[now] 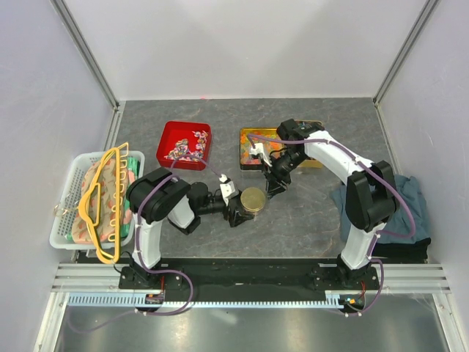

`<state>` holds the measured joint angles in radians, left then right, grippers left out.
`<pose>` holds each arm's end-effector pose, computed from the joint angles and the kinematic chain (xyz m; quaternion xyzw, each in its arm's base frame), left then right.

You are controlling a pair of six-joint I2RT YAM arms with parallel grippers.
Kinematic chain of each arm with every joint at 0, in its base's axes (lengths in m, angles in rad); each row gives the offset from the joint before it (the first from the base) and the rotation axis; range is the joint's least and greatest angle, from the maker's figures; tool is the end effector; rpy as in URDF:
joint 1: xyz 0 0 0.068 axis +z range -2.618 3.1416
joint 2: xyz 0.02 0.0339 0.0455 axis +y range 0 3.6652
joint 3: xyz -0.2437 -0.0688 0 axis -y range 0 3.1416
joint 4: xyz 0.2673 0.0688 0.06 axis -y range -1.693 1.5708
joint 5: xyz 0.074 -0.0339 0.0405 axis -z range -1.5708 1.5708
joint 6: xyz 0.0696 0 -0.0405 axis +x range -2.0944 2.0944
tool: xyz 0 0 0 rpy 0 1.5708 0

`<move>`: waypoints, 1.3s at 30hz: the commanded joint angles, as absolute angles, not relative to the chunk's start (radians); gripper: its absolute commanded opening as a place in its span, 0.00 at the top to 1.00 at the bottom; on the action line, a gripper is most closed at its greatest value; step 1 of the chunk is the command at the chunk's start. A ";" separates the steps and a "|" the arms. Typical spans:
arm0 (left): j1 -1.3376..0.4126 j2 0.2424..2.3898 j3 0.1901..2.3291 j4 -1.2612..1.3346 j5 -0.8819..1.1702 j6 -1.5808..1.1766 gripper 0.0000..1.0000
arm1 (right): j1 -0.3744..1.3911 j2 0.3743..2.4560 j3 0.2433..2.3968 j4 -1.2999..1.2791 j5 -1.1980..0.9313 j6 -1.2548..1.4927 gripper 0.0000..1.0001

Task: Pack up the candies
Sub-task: Screw the bottle lid onto the packing bottle, then reset both arms

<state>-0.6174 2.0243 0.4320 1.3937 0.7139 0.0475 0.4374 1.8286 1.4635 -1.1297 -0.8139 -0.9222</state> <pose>0.2224 -0.2138 0.0391 0.4458 0.6130 -0.4263 0.4937 0.3069 0.1994 0.1883 -0.5886 0.7042 0.3756 0.1288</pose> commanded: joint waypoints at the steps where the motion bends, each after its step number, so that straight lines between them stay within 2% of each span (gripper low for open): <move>1: -0.623 1.956 0.373 1.560 0.805 0.089 0.00 | 0.426 1.790 1.525 -1.169 -0.836 -0.962 0.52; 8: -0.621 1.809 0.261 1.496 0.828 0.207 0.00 | 0.405 1.796 1.545 -1.212 -0.830 -0.989 0.44; 11: -0.620 1.735 0.232 1.438 0.833 0.265 0.00 | 0.390 1.795 1.563 -1.218 -0.813 -0.976 0.29; 12: -0.618 1.711 0.224 1.419 0.830 0.285 0.00 | 0.385 1.793 1.569 -1.218 -0.810 -0.968 0.11; 13: -0.617 1.689 0.212 1.402 0.819 0.304 0.01 | 0.379 1.784 1.580 -1.215 -0.805 -0.957 0.02; 17: -0.595 1.486 0.216 1.248 0.807 0.295 0.01 | 0.347 1.758 1.631 -1.201 -0.767 -0.898 0.02; 20: -0.575 1.356 0.293 0.976 0.824 0.262 0.00 | 0.318 1.729 1.667 -1.155 -0.738 -0.801 0.02; 22: -0.531 1.315 0.397 0.785 0.851 0.163 0.00 | 0.302 1.700 1.672 -1.102 -0.720 -0.743 0.02; 26: -0.499 1.295 0.670 0.216 0.767 0.294 0.01 | 0.285 1.631 1.634 -0.982 -0.663 -0.631 0.02; 28: -0.483 1.287 0.786 0.041 0.671 0.337 0.00 | 0.285 1.580 1.588 -0.881 -0.574 -0.554 0.02; 30: -0.431 1.278 0.843 -0.026 0.650 0.337 0.01 | 0.284 1.542 1.556 -0.806 -0.504 -0.490 0.02; 34: -0.315 1.269 1.035 -0.185 0.631 0.279 0.00 | 0.284 1.422 1.459 -0.577 -0.185 -0.416 0.02; 39: -0.115 1.285 1.248 -0.383 0.653 0.232 0.00 | 0.284 1.338 1.508 -0.537 0.087 -0.318 0.02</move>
